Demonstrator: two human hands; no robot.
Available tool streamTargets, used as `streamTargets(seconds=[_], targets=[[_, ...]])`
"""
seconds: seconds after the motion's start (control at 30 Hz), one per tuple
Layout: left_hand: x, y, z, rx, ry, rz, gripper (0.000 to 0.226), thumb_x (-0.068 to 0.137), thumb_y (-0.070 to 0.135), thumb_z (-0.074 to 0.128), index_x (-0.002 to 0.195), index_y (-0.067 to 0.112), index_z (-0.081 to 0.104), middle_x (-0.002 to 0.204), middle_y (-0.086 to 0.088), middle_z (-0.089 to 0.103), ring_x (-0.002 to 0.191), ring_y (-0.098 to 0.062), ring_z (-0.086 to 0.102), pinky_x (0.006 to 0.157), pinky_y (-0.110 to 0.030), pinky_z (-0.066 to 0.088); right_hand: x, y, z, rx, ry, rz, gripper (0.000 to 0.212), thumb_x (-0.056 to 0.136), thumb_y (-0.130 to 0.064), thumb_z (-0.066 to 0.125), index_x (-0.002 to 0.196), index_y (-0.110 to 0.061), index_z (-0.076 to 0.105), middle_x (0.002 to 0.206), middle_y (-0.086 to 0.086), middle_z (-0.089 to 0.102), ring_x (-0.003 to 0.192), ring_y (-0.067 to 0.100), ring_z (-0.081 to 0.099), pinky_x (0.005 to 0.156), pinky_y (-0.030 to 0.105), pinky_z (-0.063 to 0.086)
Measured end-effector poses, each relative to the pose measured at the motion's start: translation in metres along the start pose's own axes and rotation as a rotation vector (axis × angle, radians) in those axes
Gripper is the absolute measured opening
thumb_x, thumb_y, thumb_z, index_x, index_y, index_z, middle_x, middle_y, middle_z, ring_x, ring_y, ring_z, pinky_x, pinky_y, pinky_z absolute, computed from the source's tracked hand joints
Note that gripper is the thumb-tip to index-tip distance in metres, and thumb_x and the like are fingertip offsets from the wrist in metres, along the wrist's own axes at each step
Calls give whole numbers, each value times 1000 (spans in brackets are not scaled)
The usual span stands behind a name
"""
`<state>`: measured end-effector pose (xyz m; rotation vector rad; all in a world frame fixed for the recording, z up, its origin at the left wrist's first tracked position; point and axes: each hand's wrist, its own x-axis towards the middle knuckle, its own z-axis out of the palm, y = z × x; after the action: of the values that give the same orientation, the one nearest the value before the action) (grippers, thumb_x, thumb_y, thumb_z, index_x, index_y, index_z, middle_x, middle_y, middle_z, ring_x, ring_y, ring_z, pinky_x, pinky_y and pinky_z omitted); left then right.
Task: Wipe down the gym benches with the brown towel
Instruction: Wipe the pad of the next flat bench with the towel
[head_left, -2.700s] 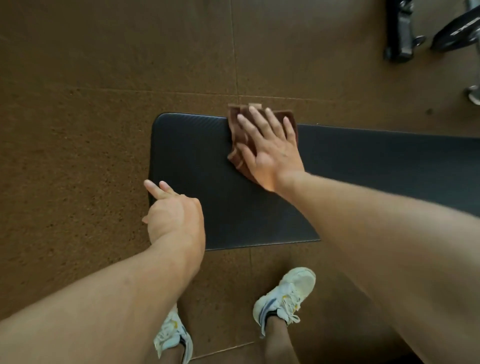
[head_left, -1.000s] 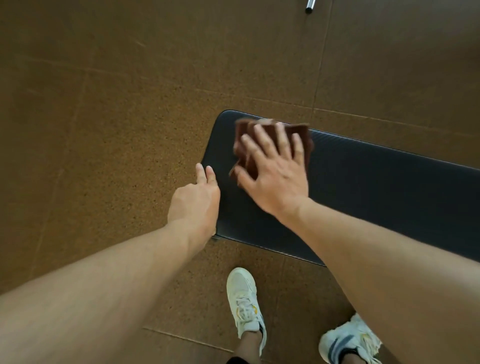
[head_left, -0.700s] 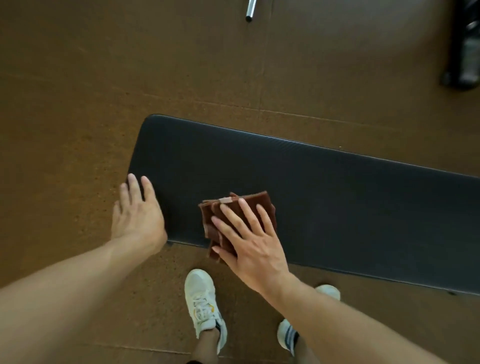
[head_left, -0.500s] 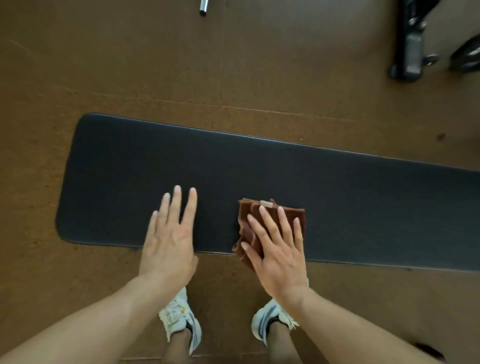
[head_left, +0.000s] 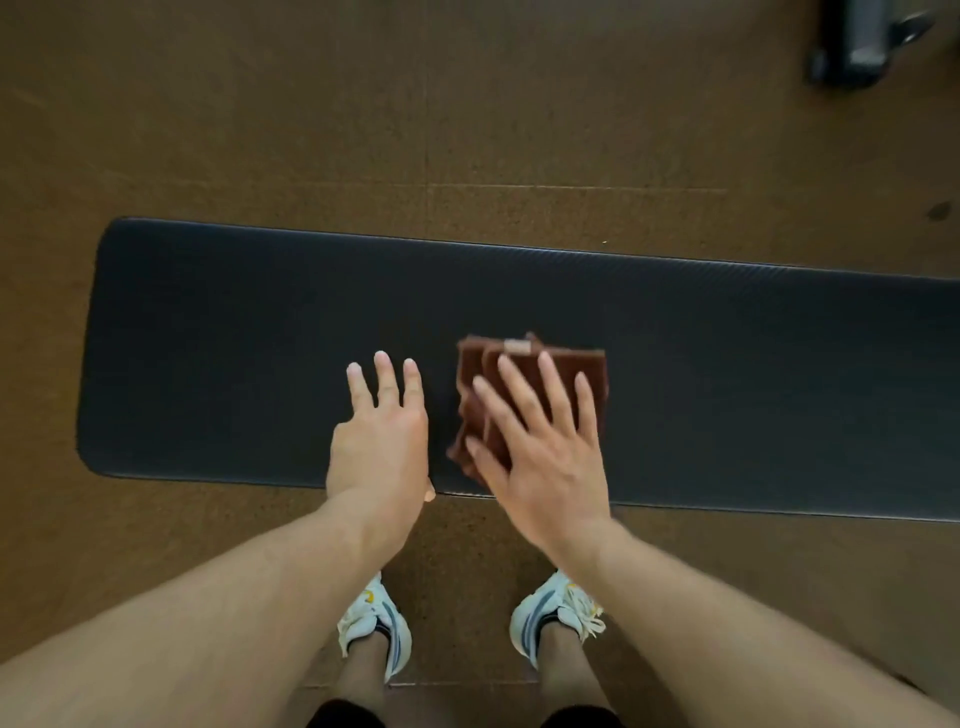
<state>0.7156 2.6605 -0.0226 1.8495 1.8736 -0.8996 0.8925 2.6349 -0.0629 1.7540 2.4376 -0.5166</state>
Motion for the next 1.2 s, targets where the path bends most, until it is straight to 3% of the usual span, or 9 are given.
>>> streamTargets(seconds=[0.1,0.2,0.37,0.5,0.63,0.77,1.0,1.1,1.2], targets=[[-3,5,0,56,-5,-11,130,78,48,81,158,12,-15,168,-17,-9,154,-40,-3,90,-35,55,-28,29,7,-89,-79,-279,58,110,-54,34,165,-36,27,175,-2,16,163,30,3,128,61,15],[-3,6,-4,105,-12,-21,131,79,55,77,157,10,-19,168,-17,-11,154,-41,-6,87,-33,56,33,55,-12,-118,-60,-403,55,110,-52,34,162,-36,33,174,-2,23,163,30,9,129,60,9],[1,17,-6,136,-32,-64,129,81,51,77,156,8,-18,167,-19,-11,154,-43,-5,85,-31,56,133,71,-40,-42,21,-95,57,109,-59,26,163,-40,28,175,-4,19,163,29,6,130,56,-4],[0,16,-4,144,-48,-69,130,80,53,77,156,8,-19,167,-20,-11,154,-43,-4,83,-30,55,78,49,-25,61,91,104,60,108,-60,33,163,-38,29,175,-4,17,163,28,2,130,56,-5],[3,15,2,159,-13,-78,124,85,44,77,156,8,-18,167,-21,-10,154,-44,-1,67,-27,47,-31,47,1,-42,-56,-184,75,97,-70,49,162,-35,35,174,-1,21,163,31,5,128,63,11],[6,11,13,157,44,-112,120,86,30,80,157,9,-15,168,-20,-5,154,-45,4,57,-28,36,-5,67,-7,-162,-123,-405,78,96,-77,42,163,-38,31,175,-2,19,163,33,2,127,66,6],[-1,-2,16,6,154,-24,120,85,45,77,158,17,-15,169,-13,-8,155,-40,0,66,-27,47,125,21,-37,31,-31,281,71,102,-73,18,166,-43,8,176,-8,-5,161,29,-16,126,59,-16],[3,-2,28,-13,233,-51,121,84,33,82,159,18,-11,169,-13,-4,155,-39,4,56,-28,37,152,-17,-37,71,-30,353,68,105,-68,18,166,-40,10,177,-7,-3,161,31,-15,126,61,-13],[-1,-6,29,-124,272,-20,118,80,34,85,160,21,-2,170,-10,0,155,-36,5,64,-32,51,158,-50,-31,76,-33,250,67,106,-66,21,166,-40,10,177,-6,-2,162,29,-14,127,60,-13]])
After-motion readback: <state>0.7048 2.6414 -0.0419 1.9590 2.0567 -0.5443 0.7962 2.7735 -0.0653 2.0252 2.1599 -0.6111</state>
